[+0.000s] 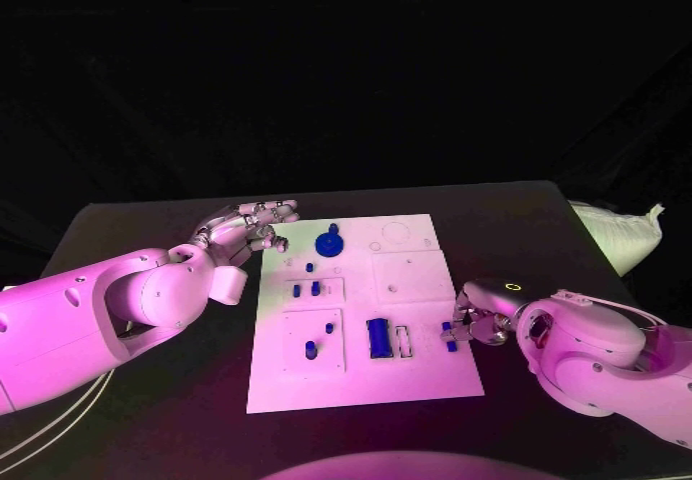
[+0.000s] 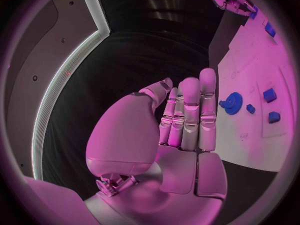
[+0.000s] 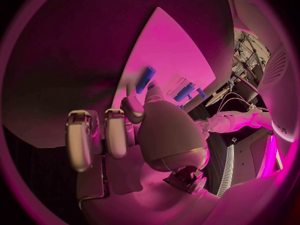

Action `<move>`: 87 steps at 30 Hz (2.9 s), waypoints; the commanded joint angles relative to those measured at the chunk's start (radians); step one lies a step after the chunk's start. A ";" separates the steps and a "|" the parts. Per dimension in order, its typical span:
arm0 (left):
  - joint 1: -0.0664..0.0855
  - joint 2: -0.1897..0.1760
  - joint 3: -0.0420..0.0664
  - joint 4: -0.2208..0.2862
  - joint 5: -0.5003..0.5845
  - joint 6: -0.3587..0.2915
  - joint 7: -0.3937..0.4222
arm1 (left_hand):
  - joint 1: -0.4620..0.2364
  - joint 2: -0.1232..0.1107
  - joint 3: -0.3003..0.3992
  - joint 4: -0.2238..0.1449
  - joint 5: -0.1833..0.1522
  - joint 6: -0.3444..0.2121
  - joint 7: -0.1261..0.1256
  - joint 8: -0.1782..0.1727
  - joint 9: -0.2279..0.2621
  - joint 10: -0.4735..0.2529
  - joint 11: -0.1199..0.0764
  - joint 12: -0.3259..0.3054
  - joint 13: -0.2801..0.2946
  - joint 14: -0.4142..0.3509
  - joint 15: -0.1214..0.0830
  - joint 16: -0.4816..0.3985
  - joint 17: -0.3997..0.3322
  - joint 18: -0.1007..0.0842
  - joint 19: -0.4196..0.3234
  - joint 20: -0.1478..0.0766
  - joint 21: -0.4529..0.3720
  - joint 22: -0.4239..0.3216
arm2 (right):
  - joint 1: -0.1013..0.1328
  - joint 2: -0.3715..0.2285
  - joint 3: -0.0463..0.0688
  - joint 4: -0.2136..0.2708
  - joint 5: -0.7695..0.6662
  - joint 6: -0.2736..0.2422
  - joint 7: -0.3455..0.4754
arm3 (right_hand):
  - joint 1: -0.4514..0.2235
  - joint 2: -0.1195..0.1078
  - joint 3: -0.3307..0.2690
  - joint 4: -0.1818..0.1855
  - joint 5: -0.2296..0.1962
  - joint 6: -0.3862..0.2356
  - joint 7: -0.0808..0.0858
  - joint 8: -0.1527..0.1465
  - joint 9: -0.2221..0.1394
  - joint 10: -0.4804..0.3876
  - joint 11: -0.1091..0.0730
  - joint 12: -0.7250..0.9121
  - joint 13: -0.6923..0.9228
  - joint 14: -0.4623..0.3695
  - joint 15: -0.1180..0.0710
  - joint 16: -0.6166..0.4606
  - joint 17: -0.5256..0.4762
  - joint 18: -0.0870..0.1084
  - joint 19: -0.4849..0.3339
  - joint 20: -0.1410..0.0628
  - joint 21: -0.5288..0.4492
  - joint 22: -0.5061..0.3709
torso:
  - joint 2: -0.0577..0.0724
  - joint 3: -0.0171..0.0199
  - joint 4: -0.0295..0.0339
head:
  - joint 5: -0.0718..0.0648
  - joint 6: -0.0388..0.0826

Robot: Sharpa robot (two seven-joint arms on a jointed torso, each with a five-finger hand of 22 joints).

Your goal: Assemble the parts on the task board

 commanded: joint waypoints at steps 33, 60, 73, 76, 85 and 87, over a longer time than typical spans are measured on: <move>-0.002 0.003 0.001 0.003 -0.010 0.018 0.003 | 0.009 0.005 -0.008 0.002 -0.002 -0.008 0.002 0.007 -0.001 -0.006 -0.001 0.009 0.001 -0.009 0.000 -0.005 -0.002 0.018 -0.005 -0.001 -0.007 -0.003 | -0.036 0.081 -0.007 -0.029 -0.100 0.066 -0.074 | 0.200 0.022 0.217 -0.113 -0.142 -0.011 0.003 -0.053 -0.001 -0.019 -0.004 -0.061 -0.027 0.059 -0.010 -0.002 0.006 -0.011 0.030 -0.008 -0.003 0.182 | 0.000 -0.0003 0.0016 | 0.005 -0.001; -0.002 0.007 0.001 0.006 -0.033 0.028 -0.002 | 0.006 0.005 -0.012 0.004 -0.002 -0.010 0.003 0.007 -0.001 -0.010 0.000 0.012 0.000 -0.012 0.001 -0.006 -0.007 0.018 -0.008 0.000 -0.015 -0.008 | 0.007 0.043 -0.001 0.049 0.285 -0.141 -0.025 | 0.046 -0.078 0.361 -0.016 0.032 0.001 0.007 -0.090 -0.004 -0.017 0.000 -0.096 -0.046 0.059 -0.005 -0.006 0.006 -0.011 0.032 -0.002 -0.004 0.184 | 0.000 0.0000 0.0004 | 0.009 -0.002; -0.002 0.006 0.001 0.008 -0.033 0.030 -0.003 | 0.005 0.005 -0.013 0.004 -0.002 -0.010 0.003 0.007 -0.001 -0.010 0.000 0.012 0.000 -0.012 0.001 -0.006 -0.008 0.018 -0.008 0.000 -0.015 -0.008 | 0.008 0.088 -0.002 0.039 0.309 -0.123 -0.032 | 0.025 -0.093 0.367 -0.002 0.052 0.011 0.005 -0.090 -0.001 -0.011 -0.001 -0.092 -0.043 0.060 -0.006 -0.004 0.010 -0.012 0.033 -0.002 -0.002 0.186 | 0.001 0.0007 0.0008 | 0.009 -0.001; -0.002 0.006 0.001 0.008 -0.033 0.030 -0.004 | 0.005 0.005 -0.013 0.004 -0.002 -0.010 0.003 0.007 -0.001 -0.010 0.000 0.012 0.000 -0.012 0.001 -0.006 -0.008 0.018 -0.008 0.000 -0.015 -0.008 | 0.008 0.096 -0.002 0.036 0.312 -0.120 -0.033 | 0.002 -0.100 0.362 0.010 0.094 0.017 0.004 -0.089 0.001 -0.007 -0.002 -0.089 -0.041 0.061 -0.006 -0.003 0.011 -0.012 0.034 -0.003 -0.001 0.187 | 0.001 -0.0007 0.0013 | 0.004 0.002; -0.002 0.006 0.001 0.008 -0.033 0.030 -0.004 | 0.005 0.005 -0.013 0.004 -0.002 -0.010 0.003 0.007 -0.001 -0.010 0.000 0.012 0.000 -0.012 0.001 -0.006 -0.008 0.018 -0.008 0.000 -0.015 -0.008 | 0.008 0.116 -0.002 0.027 0.318 -0.090 -0.041 | -0.036 -0.099 0.348 0.017 0.141 0.027 0.001 -0.087 0.008 -0.001 -0.004 -0.085 -0.036 0.061 -0.008 -0.002 0.014 -0.013 0.037 -0.005 0.001 0.190 | 0.000 0.0004 -0.0015 | 0.009 -0.001; -0.002 0.006 0.001 0.008 -0.033 0.031 -0.004 | 0.005 0.005 -0.013 0.004 -0.002 -0.010 0.003 0.007 -0.001 -0.010 0.000 0.012 0.000 -0.012 0.001 -0.006 -0.008 0.018 -0.008 0.000 -0.015 -0.008 | 0.008 0.121 -0.002 0.025 0.318 -0.082 -0.043 | -0.038 -0.099 0.347 0.017 0.143 0.028 0.000 -0.087 0.008 -0.001 -0.004 -0.086 -0.037 0.062 -0.008 -0.001 0.015 -0.013 0.038 -0.005 0.002 0.191 | 0.000 0.0007 -0.0011 | 0.010 -0.001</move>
